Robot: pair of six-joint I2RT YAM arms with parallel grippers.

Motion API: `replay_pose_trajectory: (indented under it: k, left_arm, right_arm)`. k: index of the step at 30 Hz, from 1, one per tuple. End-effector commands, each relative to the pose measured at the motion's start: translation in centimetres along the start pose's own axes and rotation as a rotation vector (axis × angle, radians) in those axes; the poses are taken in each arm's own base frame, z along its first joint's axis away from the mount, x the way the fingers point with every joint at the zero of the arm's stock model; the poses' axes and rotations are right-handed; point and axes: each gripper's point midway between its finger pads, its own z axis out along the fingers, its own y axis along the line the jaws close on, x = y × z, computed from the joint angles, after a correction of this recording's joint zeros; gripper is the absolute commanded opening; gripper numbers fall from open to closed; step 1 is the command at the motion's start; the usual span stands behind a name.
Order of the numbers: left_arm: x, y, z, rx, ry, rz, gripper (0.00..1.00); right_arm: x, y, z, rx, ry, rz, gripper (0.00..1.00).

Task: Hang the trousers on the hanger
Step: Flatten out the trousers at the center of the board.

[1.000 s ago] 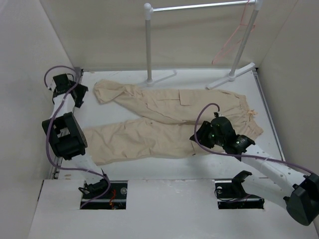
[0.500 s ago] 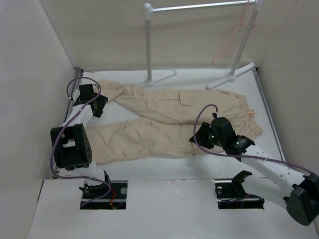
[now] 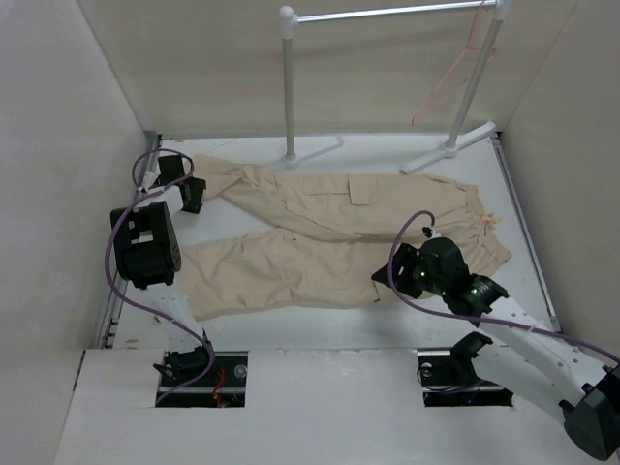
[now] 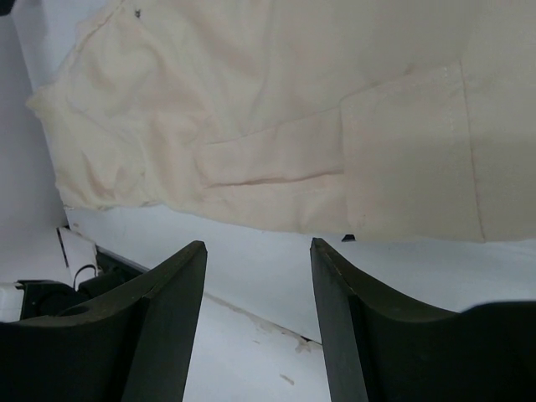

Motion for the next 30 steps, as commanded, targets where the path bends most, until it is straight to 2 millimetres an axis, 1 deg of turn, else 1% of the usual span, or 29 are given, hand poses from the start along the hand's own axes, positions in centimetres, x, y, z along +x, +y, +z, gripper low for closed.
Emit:
replay_pose_trajectory:
  k: [1,3,4,5,6,7,9,12,13,14,15,17,21,25,28,29,30]
  left_arm:
    - [-1.5,-1.6,0.8,0.035,-0.031,-0.037,0.41]
    - [-1.7,-1.2,1.5,0.026,-0.02,-0.044,0.23]
    - [-1.8,-1.2,1.7,0.025,-0.018,-0.048,0.16]
    - [-2.0,-1.1,1.7,0.027,-0.015,-0.052,0.1]
    - [-2.3,-1.1,1.3,0.032,-0.018,-0.057,0.06]
    - [-2.7,-1.3,0.6,0.042,-0.029,-0.061,0.04]
    - [-3.9,-2.6,-1.5,0.089,-0.053,-0.063,0.02]
    - [-6.2,-4.1,-6.1,0.178,-0.09,-0.08,0.01]
    - [-6.8,-4.2,-7.5,0.2,-0.097,-0.081,0.01]
    - [-7.4,-3.9,-8.7,0.21,-0.105,-0.081,0.01]
    - [-7.8,-3.4,-9.4,0.211,-0.109,-0.083,0.02]
    - [-8.5,-1.1,-10.5,0.171,-0.108,-0.107,0.02]
    - [-9.1,5.0,-11.4,0.06,-0.118,-0.147,0.02]
    - [-8.0,10.8,-12.9,-0.06,-0.131,-0.159,0.03]
    - [-6.3,14.8,-13.3,-0.17,-0.124,-0.143,0.1]
    - [-6.0,15.6,-13.4,-0.188,-0.119,-0.137,0.15]
    - [-5.8,16.2,-13.6,-0.196,-0.118,-0.133,0.22]
  right_arm:
    - [-0.4,-0.4,0.1,0.013,-0.017,0.043,0.58]
    - [-0.9,-0.6,0.2,0.025,-0.031,0.053,0.58]
    - [-1.2,-0.6,0.2,0.027,-0.038,0.054,0.58]
    - [-1.5,-0.5,0.2,0.03,-0.041,0.054,0.58]
    - [-1.8,-0.4,0.2,0.03,-0.045,0.052,0.58]
    - [-2.0,-0.3,0.2,0.03,-0.048,0.047,0.58]
    - [-2.4,-0.1,0.3,0.032,-0.048,0.042,0.58]
    - [-2.8,0.3,0.6,0.028,-0.045,0.012,0.58]
    - [-2.9,0.4,0.7,0.027,-0.043,0.004,0.58]
    - [-2.9,0.5,0.9,0.024,-0.04,-0.003,0.58]
    - [-3.0,0.6,1.0,0.021,-0.033,-0.007,0.58]
    - [-2.9,0.8,1.5,0.01,-0.016,-0.02,0.58]
    - [-2.9,1.0,2.2,0.004,0.008,-0.047,0.6]
    - [-3.4,1.1,2.6,0.008,0.013,-0.064,0.63]
    - [-3.7,1.2,2.9,0.008,0.017,-0.067,0.65]
    - [-3.8,1.2,2.9,0.007,0.015,-0.068,0.66]
    - [-3.8,1.2,2.9,0.007,0.015,-0.069,0.66]
